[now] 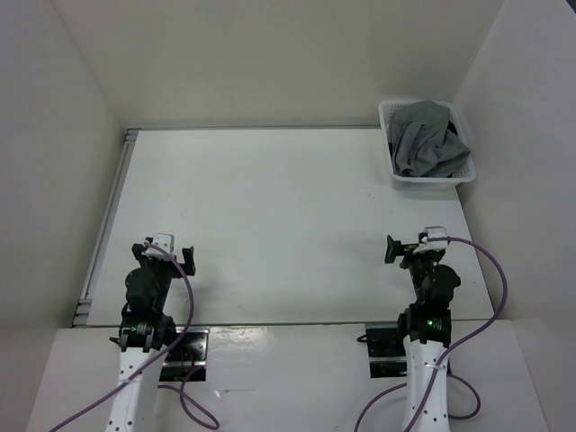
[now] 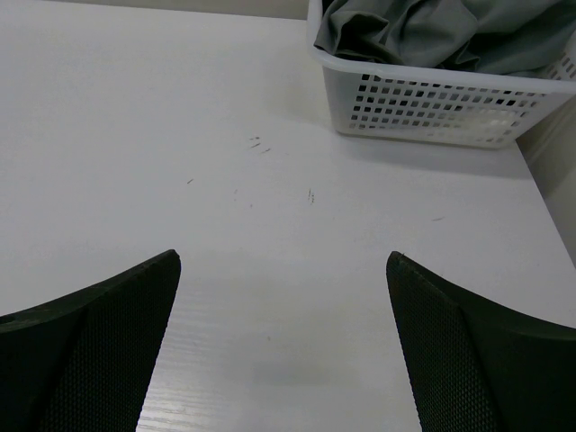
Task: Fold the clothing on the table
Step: Grab the skirt from the pile
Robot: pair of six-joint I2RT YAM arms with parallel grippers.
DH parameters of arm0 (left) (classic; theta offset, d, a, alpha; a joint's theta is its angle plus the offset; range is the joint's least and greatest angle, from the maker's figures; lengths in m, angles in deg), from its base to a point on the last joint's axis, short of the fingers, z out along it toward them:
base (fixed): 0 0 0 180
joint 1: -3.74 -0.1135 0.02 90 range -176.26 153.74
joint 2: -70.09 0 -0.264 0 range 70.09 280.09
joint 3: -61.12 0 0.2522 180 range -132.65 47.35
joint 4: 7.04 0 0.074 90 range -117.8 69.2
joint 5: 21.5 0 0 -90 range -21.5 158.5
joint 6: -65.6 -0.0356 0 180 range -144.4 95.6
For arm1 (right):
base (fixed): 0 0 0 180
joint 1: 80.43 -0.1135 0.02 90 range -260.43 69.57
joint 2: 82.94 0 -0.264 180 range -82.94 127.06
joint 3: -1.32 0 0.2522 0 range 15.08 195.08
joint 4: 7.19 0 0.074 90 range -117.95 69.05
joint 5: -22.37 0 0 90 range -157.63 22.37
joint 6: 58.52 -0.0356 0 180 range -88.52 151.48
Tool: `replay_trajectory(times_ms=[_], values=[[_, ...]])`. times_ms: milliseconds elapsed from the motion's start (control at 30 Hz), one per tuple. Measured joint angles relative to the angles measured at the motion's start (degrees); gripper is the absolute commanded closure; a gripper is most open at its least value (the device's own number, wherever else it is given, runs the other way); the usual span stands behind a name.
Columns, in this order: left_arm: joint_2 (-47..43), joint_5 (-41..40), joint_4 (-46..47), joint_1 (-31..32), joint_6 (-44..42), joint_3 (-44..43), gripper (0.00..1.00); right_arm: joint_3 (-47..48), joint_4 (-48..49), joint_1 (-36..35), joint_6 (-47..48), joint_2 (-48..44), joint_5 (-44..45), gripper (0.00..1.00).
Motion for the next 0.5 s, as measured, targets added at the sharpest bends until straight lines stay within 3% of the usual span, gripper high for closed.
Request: replay_trajectory(times_ms=[300,500], values=[[0.0,3.8,0.8,0.0,-2.6,-0.1,0.00,1.1,-1.0,0.0,-1.1,0.0,0.7,0.01],[1.6,-0.9,7.3,0.1,-0.9,-7.8,0.00,12.7,-0.9,0.2,-2.6,0.0,10.3,0.01]])
